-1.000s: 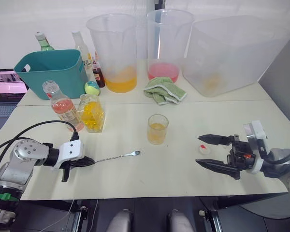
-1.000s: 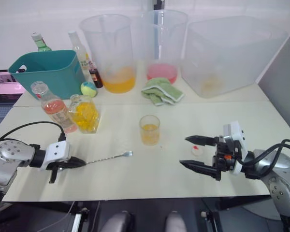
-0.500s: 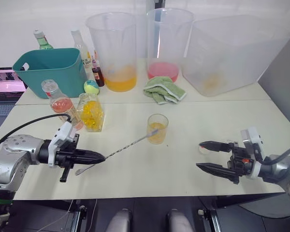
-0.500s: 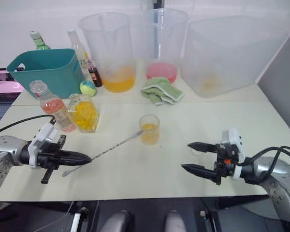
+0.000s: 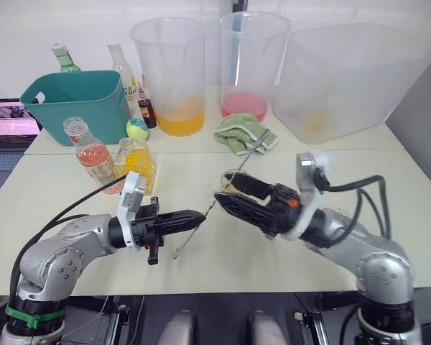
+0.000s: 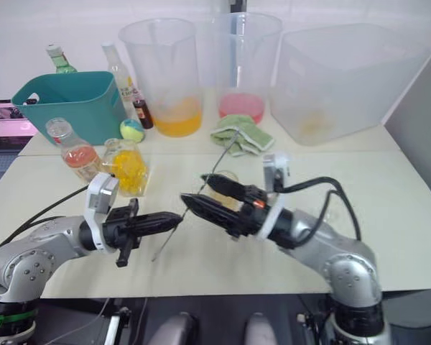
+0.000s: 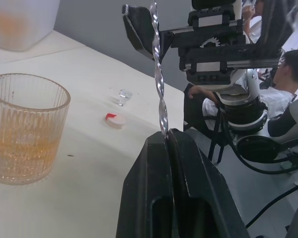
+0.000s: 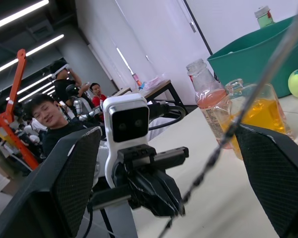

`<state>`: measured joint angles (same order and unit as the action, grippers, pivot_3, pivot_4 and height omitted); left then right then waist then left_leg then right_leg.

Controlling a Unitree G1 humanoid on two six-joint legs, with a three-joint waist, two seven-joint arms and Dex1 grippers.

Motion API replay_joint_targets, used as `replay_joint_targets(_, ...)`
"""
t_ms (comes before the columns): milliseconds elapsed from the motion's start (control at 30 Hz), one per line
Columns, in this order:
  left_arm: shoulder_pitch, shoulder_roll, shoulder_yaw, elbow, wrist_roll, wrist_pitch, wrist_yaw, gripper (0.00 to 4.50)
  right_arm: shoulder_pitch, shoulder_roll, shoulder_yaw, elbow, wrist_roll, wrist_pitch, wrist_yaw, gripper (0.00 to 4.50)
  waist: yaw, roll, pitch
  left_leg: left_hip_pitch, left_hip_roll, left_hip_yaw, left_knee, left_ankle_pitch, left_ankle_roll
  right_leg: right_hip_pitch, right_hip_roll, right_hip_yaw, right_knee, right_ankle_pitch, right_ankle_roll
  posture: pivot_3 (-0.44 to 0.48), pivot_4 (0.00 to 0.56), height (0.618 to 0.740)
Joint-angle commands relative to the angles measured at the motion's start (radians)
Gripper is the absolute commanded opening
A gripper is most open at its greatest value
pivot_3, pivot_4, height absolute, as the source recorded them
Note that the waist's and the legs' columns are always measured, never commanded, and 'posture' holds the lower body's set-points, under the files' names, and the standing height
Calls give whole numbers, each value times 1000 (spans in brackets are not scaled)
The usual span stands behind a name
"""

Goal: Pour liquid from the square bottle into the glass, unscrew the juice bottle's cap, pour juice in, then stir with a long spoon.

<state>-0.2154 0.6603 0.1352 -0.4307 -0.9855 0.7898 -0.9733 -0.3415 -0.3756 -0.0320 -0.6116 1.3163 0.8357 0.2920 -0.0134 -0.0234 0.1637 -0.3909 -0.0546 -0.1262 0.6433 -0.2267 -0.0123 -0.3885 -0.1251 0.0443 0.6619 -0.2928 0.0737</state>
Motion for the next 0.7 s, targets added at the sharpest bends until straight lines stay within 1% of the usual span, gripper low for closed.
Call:
replay_joint_targets(33,-15,-3,5,-31,-19,-7,8,33,-13,15,14,-4,20,-6,-62,4500,-1,0,0,0,0,0,0,0,0,0,0,0,0,0,0,0,150,738)
replay_joint_targets(200,-22,4,9,-25,-15,-11,9,33,-27,43,5,11,82,-26,-100,4500,-6,0,0,0,0,0,0,0,0,-1,1,0,1,0,0,0,150,738)
replay_joint_targets(467,-16,13,15,-10,1,-27,-7,33,-27,23,-24,21,137,-32,-113,4500,-6,0,0,0,0,1,0,0,0,0,1,0,0,0,0,0,150,738)
replay_joint_targets(500,-15,13,16,-9,3,-29,-6,8,-26,19,-29,22,145,-33,-112,4240,-6,0,0,0,0,1,0,0,0,0,1,0,0,0,0,0,150,738)
replay_joint_targets(567,-14,12,16,-5,8,-32,-6,0,-24,11,-34,23,154,-33,-108,3862,-6,0,0,0,0,1,0,0,0,-1,1,0,0,0,0,0,150,738)
replay_joint_targets(600,-14,12,15,-4,11,-34,-7,0,-24,8,-35,23,154,-32,-106,3251,-6,0,0,0,0,1,0,0,0,-1,1,0,0,0,0,0,150,738)
replay_joint_targets(633,-14,12,15,-1,12,-35,-7,0,-24,7,-37,24,155,-33,-106,3077,-6,0,0,0,0,1,0,0,0,0,1,0,0,0,0,0,150,738)
replay_joint_targets(700,-14,14,13,1,17,-39,-10,0,-24,8,-40,28,160,-37,-109,2393,-6,0,0,0,0,1,0,0,0,-1,1,0,0,0,0,0,150,738)
